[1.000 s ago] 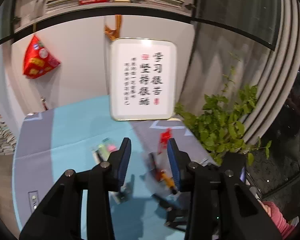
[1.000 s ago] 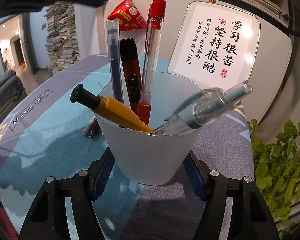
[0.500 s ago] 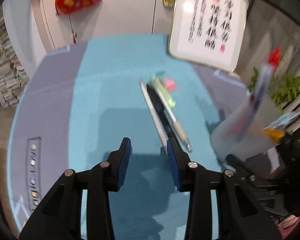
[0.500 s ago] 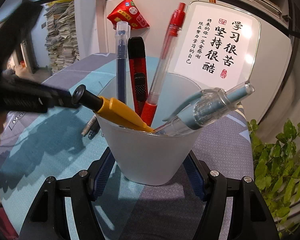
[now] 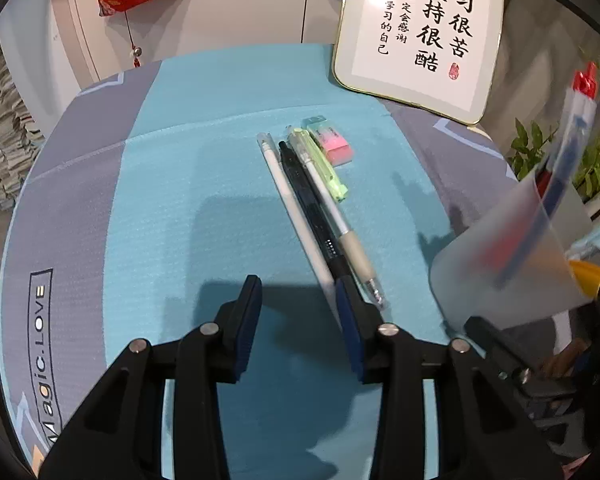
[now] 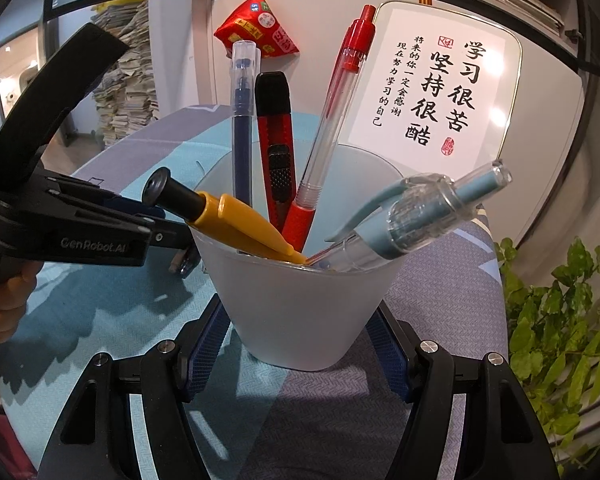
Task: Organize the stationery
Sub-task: 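Move the left gripper over the pens and grasp the white pen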
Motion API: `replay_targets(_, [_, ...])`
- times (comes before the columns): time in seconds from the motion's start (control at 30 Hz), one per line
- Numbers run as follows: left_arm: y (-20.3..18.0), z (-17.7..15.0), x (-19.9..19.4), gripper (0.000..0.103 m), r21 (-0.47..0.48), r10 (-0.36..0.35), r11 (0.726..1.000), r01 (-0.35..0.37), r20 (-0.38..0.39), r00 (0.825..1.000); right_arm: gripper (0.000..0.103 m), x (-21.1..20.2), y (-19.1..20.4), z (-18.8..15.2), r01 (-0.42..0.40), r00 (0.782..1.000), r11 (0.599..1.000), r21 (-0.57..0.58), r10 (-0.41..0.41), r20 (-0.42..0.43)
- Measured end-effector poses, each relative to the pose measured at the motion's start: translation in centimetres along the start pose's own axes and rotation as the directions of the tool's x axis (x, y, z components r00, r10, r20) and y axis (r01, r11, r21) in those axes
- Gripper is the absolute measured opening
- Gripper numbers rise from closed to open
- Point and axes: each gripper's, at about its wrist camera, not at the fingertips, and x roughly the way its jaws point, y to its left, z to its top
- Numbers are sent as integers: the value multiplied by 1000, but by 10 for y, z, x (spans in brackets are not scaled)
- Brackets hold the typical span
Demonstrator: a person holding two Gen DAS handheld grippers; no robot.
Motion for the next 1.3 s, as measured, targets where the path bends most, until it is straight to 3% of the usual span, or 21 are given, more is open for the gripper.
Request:
replay_targets(0.27, [5,-4,5,35,3,61,998,-61,-44,997,70,0,0,0,1,1000,1000,-1,-1,-2])
replay_targets(0.4, [10,-5,5,34,-9,58,998,-58,-49,997,70,0,0,-1,0,1000,1000,0,0,-4])
replay_targets(0.43, [9,-5,5,23,-4,69,998,-69,-46,997,70,0,0,-1,1,1000,1000,-1,-1,-4])
replay_targets(0.47, [8,-6,5,5,5,78,997,-78,-40,996,70,-1,0,-1,1,1000,1000,-1,-1,-4])
replay_targets(0.67, [15,-9,1,5,-31,46,998,-48,-56,997,70,0,0,-1,0,1000,1000,-1,0,-7])
replay_targets(0.8, [21,-23,-17,5,1,43,999,-43,-45,998,70,0,-1,-2,0,1000,1000,-1,0,-8])
replay_targets(1.0, [33,-72,-34,6,70,49,997,-38,-158,986,70,2,-2,-1,-2,1000,1000,0,2,-13])
replay_targets(1.1, [32,-77,-46,10,92,59,995,-47,-133,989,70,2,-1,-1,5,1000,1000,-6,-5,-15])
replay_targets(1.17, [31,-68,-50,27,72,35,997,-28,-101,994,70,2,0,-1,9,1000,1000,-10,-9,-16])
replay_targets(1.3, [24,-35,-42,31,70,59,996,-57,-34,998,70,1,1,-1,9,1000,1000,-10,-10,-16])
